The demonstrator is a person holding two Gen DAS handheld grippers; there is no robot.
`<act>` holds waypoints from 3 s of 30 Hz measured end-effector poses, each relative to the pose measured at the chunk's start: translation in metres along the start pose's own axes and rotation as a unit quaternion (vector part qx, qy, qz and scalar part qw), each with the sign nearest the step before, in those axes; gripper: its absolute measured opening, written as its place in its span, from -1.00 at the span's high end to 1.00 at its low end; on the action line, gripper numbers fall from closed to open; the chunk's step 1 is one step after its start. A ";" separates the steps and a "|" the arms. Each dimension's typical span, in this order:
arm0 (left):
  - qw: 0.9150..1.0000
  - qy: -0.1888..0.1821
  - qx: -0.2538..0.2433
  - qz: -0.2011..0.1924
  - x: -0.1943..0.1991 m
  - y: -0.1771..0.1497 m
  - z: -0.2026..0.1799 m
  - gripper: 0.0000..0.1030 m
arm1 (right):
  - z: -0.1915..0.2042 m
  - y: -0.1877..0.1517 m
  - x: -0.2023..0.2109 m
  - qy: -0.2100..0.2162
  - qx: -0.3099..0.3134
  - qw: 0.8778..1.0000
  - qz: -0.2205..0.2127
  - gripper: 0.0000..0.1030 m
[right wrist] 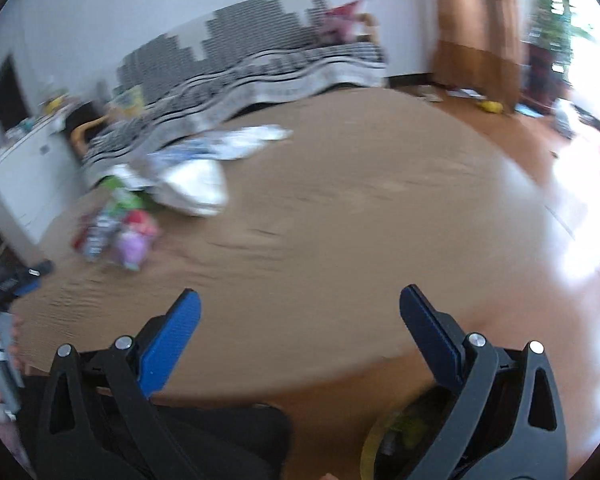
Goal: Collect trash
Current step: 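Grasp the red cigarette box with the left tool while the right tool grasps the mushroom toy, then lift the cigarette box and mushroom toy and carry them toward the bin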
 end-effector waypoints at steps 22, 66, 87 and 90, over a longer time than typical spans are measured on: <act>0.998 0.047 -0.014 0.032 -0.133 0.062 0.019 -0.88 | 0.203 -0.004 -0.160 0.032 0.092 0.991 0.091 -0.87; 0.999 0.032 -0.011 -0.023 -0.027 0.016 0.036 -0.07 | 0.155 0.000 -0.115 0.073 0.074 0.994 0.022 0.00; 0.999 0.030 -0.025 -0.027 -0.032 0.016 0.027 -0.07 | 0.152 -0.001 -0.121 0.074 0.071 0.994 0.033 0.00; 0.999 0.030 -0.026 -0.026 -0.033 0.016 0.026 -0.07 | 0.151 -0.001 -0.120 0.072 0.070 0.994 0.031 0.00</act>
Point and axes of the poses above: each gripper's, at about its wrist camera, not at the fingertips, and x roughly against the way its jaws point, z to its left, y to its top, the point moved 1 cm from there along -x, roughly the way its jaws point, and after that the axes turned 15 degrees about -z, right-handed, at the moved point
